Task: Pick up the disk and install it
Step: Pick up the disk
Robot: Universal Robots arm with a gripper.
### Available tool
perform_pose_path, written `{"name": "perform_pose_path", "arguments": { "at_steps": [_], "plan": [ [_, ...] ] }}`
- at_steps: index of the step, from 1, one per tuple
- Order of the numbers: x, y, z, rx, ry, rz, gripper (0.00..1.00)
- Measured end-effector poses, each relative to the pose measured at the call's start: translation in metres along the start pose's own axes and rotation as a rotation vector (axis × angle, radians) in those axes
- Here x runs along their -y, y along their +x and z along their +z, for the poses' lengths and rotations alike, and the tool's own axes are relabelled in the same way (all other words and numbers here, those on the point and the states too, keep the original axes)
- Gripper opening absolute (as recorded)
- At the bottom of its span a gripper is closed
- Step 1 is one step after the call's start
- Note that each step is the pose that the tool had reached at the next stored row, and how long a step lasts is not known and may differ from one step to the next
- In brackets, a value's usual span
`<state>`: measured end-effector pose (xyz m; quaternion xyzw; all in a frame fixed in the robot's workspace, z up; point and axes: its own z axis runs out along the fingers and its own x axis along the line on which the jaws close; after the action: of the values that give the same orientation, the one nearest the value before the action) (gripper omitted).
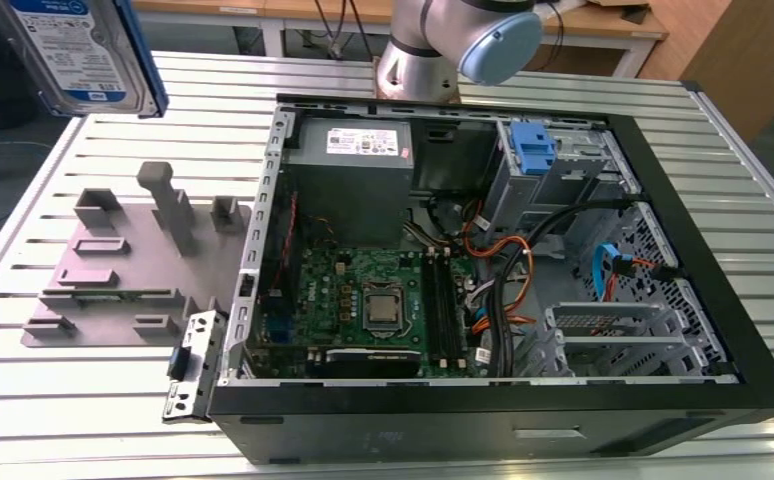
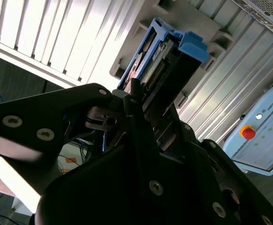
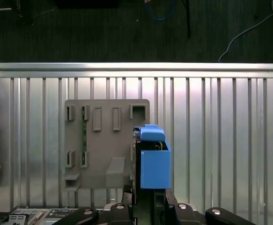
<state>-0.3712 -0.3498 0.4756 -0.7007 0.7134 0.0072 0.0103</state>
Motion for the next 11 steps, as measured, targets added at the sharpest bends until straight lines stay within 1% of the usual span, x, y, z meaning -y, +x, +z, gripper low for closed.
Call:
{"name": "perform_pose_path", "arguments": {
  "at_steps": [7, 11],
  "plan": [
    [0.0004, -0.0001, -0.0057, 0.0001, -0.0001, 0.0, 0.35],
    [0.0004, -0.0002, -0.0065, 0.0002, 0.0, 0.0, 0.35]
  ]
}}
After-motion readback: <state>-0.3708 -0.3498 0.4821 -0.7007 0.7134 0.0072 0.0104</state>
